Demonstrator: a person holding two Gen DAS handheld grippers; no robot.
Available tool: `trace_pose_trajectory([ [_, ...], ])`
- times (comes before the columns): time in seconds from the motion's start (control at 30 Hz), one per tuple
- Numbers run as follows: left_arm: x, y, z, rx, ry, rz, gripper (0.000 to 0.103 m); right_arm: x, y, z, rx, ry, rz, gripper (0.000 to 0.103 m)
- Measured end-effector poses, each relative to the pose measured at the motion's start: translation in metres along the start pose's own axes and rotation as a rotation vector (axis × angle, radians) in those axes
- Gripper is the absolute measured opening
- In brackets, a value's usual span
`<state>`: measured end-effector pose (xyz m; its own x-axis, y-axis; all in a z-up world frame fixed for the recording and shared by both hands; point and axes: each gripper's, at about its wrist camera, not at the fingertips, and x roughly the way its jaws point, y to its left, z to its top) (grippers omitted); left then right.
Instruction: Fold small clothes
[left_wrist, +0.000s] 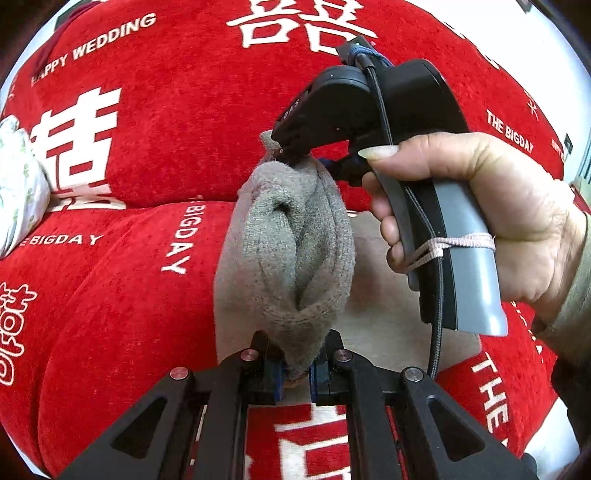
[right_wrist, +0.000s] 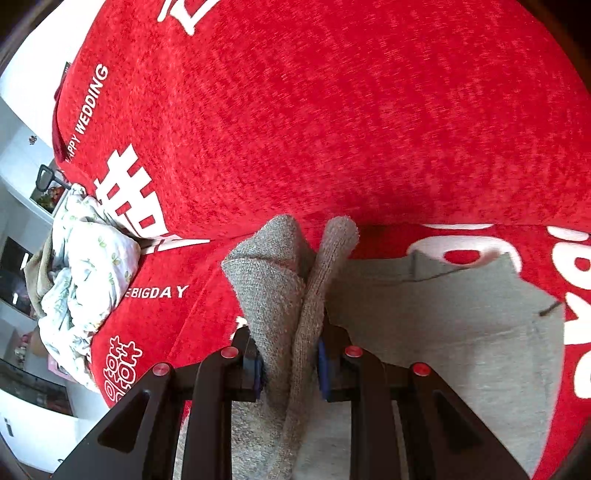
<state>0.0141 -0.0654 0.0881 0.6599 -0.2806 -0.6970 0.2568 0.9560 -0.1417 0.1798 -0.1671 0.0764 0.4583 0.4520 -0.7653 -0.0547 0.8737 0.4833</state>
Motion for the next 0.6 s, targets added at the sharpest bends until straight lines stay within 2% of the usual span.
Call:
trace_pose_trajectory([
  [0.6,0.018,-0.052,-0.001,0.09,0.054,-0.003,0.01,-0.022,-0.052,-0.001,-0.04,0.014,0.043,0.024],
])
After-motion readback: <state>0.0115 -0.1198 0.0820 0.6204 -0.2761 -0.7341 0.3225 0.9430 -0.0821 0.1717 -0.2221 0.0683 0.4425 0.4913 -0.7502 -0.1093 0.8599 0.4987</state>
